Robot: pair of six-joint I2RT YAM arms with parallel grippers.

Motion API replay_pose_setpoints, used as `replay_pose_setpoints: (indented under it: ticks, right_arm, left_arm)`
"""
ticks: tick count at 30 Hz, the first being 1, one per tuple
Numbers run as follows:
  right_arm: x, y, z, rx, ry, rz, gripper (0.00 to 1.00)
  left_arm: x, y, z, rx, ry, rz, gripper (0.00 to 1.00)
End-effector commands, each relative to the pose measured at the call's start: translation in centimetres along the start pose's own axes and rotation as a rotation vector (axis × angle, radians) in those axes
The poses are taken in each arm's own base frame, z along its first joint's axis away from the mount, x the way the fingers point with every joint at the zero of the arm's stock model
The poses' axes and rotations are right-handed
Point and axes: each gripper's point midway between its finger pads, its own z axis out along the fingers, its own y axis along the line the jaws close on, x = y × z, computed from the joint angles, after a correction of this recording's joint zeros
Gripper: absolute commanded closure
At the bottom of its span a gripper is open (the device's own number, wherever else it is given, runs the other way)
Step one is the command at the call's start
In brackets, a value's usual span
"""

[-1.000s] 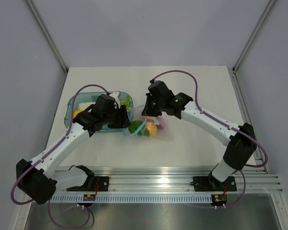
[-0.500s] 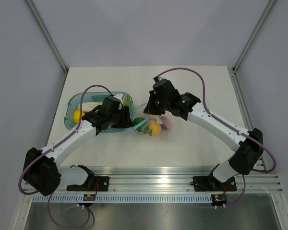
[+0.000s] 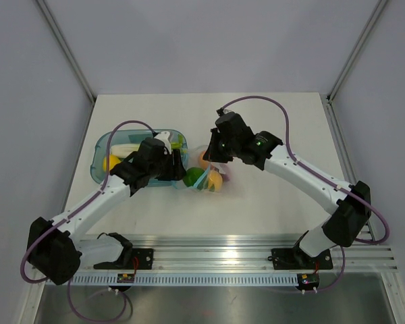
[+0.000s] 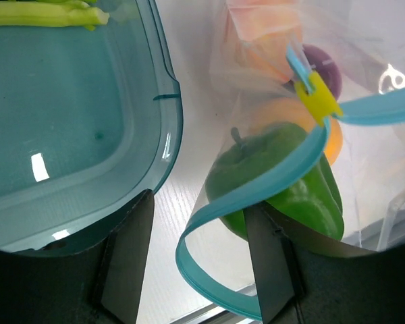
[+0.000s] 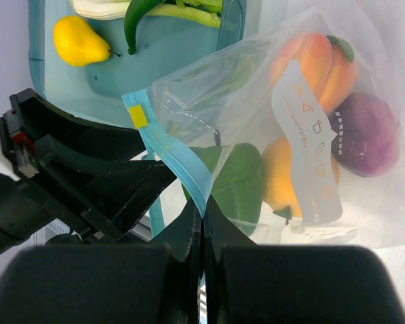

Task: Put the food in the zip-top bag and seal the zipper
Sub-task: Adjust the zipper food storage bag at the center of the board.

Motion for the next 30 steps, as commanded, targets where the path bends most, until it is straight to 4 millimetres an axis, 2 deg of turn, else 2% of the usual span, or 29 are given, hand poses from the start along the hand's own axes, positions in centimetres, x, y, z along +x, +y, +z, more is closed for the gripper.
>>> replay_pose_setpoints:
  ticks: [1, 3, 6, 7, 10, 11, 14, 15, 16, 17, 19, 22, 26, 28, 30]
  right_arm:
    - [-1.7, 0.9, -1.8, -0.037, -0.071, -0.004, 1.00]
    - [-1.7, 0.7, -2.0, -0.029, -0.076, -0.003, 1.00]
    - [-1.7, 0.3, -2.0, -0.010, -0.081, -0.003, 1.00]
    - [-1.6, 0.1, -2.0, -0.004, -0.081, -0.003, 1.00]
    - [-1.4, -0.9, -1.3, 0.038, -0.076, -0.009, 1.00]
    - [-1.4, -1.4, -1.1, 0.066, -0.083, -0.016, 1.00]
    - [-1.0, -3.0, -0.5, 0.145, -0.067, -0.056, 0.92]
    - [-0.9, -3.5, -0.4, 0.169, -0.059, -0.069, 0.87]
    - [-0.7, -4.1, -0.3, 0.207, -0.041, -0.081, 0.76]
    - [-0.8, -4.7, -0.4, 0.239, -0.049, -0.103, 0.72]
    - [-0.9, -5.6, -0.6, 0.287, -0.046, -0.121, 0.67]
    - [-1.4, -6.6, -1.3, 0.347, -0.061, -0.148, 0.66]
    - [-1.9, -7.1, -2.4, 0.391, -0.086, -0.159, 0.73]
    - [-2.3, -6.7, -3.2, 0.381, -0.111, -0.156, 0.84]
    - [-2.7, -6.4, -3.8, 0.375, -0.131, -0.151, 1.00]
  left_arm:
    - [-0.4, -0.1, 1.2, 0.017, -0.018, 0.007, 0.43]
    - [-0.2, -0.4, 1.5, 0.034, -0.018, -0.003, 0.46]
    - [0.0, -0.9, 1.7, 0.057, -0.002, -0.016, 0.56]
    - [-0.1, -1.1, 1.7, 0.069, -0.003, -0.021, 0.68]
    - [-0.4, -1.8, 1.3, 0.092, 0.003, -0.037, 0.87]
    - [-0.4, -2.0, 1.1, 0.101, 0.009, -0.041, 0.98]
    - [-1.3, -2.7, 0.4, 0.105, 0.015, -0.057, 1.00]
    - [-1.5, -2.8, 0.2, 0.105, 0.014, -0.059, 1.00]
    - [-1.8, -2.9, 0.0, 0.105, 0.013, -0.067, 1.00]
    - [-2.3, -3.2, -0.3, 0.106, 0.013, -0.067, 1.00]
    - [-2.6, -3.8, -0.6, 0.125, 0.020, -0.066, 1.00]
    - [-3.1, -4.8, -0.8, 0.164, 0.032, -0.077, 1.00]
    - [-3.4, -5.6, -0.9, 0.194, 0.049, -0.082, 1.00]
    - [-3.7, -5.9, -1.0, 0.197, 0.049, -0.080, 1.00]
    - [-3.8, -5.9, -1.0, 0.193, 0.054, -0.082, 1.00]
